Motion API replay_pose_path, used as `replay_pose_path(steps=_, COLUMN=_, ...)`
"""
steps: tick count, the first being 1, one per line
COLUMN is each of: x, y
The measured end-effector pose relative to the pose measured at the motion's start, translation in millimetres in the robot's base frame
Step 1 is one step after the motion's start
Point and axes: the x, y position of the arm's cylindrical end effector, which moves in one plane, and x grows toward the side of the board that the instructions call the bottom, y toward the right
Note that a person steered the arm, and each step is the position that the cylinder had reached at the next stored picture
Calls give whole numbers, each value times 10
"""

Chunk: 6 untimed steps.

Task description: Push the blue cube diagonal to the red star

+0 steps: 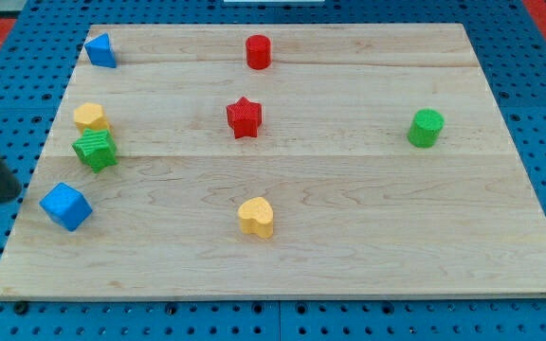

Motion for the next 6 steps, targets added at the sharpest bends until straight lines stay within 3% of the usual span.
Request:
replay_pose_path(steps=1, x=48, y=136)
replay_pose_path(steps=5, x=-50, y=2920)
replay_pose_path(steps=6, x=-5, y=3353)
